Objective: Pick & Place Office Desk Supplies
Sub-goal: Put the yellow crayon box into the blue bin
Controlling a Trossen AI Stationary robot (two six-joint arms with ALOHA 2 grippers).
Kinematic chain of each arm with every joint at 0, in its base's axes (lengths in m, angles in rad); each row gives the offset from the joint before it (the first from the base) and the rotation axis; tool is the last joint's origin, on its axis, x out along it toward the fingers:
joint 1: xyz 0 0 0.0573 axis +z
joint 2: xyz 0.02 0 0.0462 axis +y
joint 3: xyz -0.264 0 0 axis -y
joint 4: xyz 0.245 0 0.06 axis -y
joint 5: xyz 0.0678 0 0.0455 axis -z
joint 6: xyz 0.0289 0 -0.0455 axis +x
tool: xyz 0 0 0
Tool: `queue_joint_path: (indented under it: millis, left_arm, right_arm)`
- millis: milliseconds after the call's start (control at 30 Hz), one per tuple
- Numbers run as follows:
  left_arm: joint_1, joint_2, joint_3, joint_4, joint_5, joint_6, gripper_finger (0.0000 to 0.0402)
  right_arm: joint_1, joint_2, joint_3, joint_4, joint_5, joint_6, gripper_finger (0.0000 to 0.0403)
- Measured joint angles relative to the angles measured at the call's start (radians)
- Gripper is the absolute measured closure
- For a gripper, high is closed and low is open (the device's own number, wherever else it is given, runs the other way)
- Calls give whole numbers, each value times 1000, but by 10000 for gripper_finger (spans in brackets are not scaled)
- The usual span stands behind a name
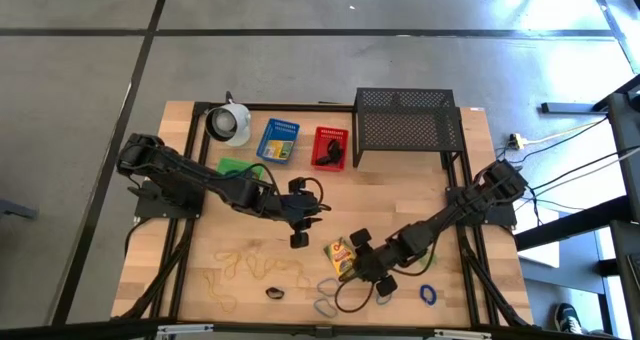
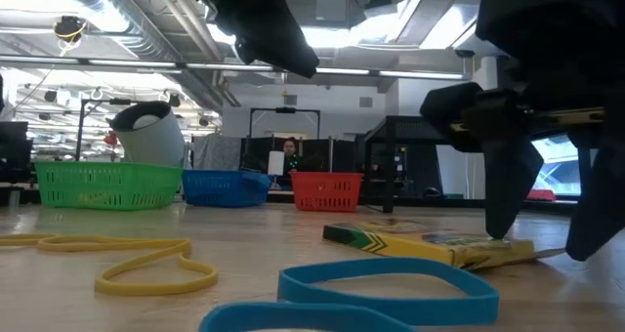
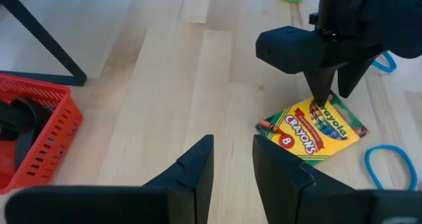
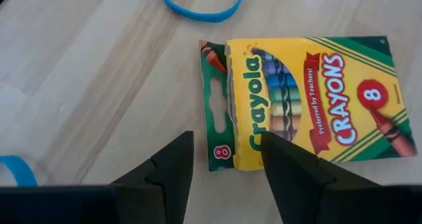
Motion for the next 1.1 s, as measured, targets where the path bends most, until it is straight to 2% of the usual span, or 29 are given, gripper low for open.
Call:
queue_joint_path:
  millis: [300,500,600,700,967,1100]
  left_arm:
    - [0,0,0,0,-5,0,304]
    - [0,0,0,0,-6,18,304]
    - [0,0,0,0,-6,23,304]
    - [0,0,0,0,-6,24,304]
    - [0,0,0,-24,-16,26,304]
    - [0,0,0,-23,-36,15,304]
  right_arm:
    - [-21,2,0,-1,91,-63,225]
    - [-78,2,0,-1,154,-113,225]
    - [-111,2,0,-2,221,-121,225]
    - [-130,1,0,-10,221,-120,225]
    - [-77,3,0,-19,201,-154,225]
    - [-73,5,-1,-16,281,-168,225]
